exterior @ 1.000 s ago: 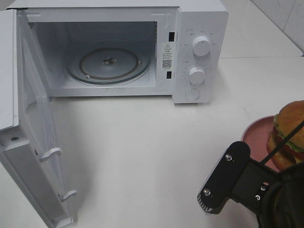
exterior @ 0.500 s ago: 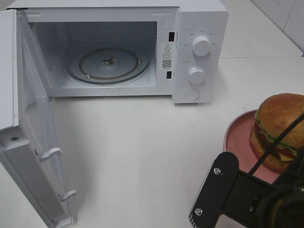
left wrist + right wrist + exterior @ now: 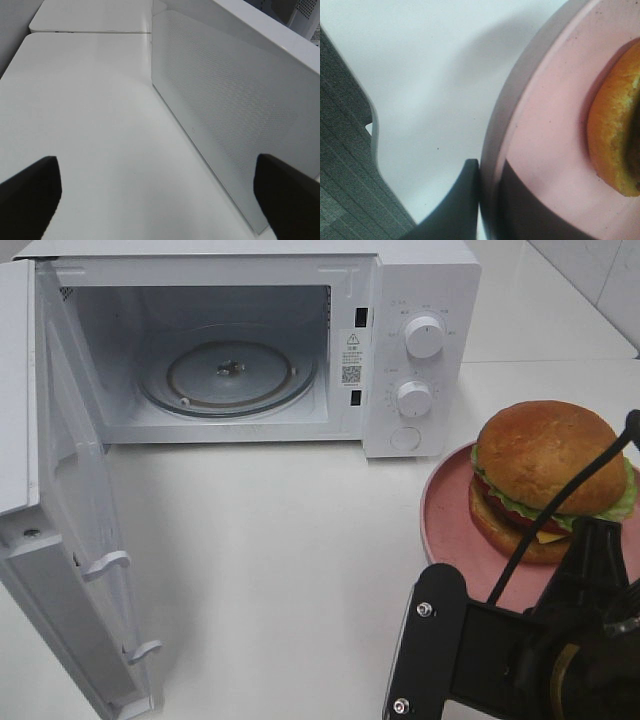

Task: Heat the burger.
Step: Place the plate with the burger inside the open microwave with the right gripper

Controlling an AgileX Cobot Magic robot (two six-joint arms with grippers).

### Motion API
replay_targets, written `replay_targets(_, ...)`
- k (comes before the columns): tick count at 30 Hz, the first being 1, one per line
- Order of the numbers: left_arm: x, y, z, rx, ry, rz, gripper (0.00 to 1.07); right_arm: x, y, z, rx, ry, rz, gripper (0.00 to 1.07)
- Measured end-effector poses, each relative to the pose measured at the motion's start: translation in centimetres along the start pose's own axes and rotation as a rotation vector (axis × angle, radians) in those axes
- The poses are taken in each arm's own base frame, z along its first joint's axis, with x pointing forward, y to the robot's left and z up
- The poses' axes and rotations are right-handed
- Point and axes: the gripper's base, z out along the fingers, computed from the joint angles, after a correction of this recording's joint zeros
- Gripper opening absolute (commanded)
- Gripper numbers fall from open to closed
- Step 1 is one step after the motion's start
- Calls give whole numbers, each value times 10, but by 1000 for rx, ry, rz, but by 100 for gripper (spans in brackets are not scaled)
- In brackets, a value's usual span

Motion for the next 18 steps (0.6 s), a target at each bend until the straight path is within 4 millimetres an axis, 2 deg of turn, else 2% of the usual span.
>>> replay_targets(12, 0, 0, 0, 0, 0, 0, 100, -9, 2, 0, -10, -98, -155, 0)
replay_targets(18, 0, 0, 0, 0, 0, 0, 100, -10, 1, 0, -3, -112, -175, 0)
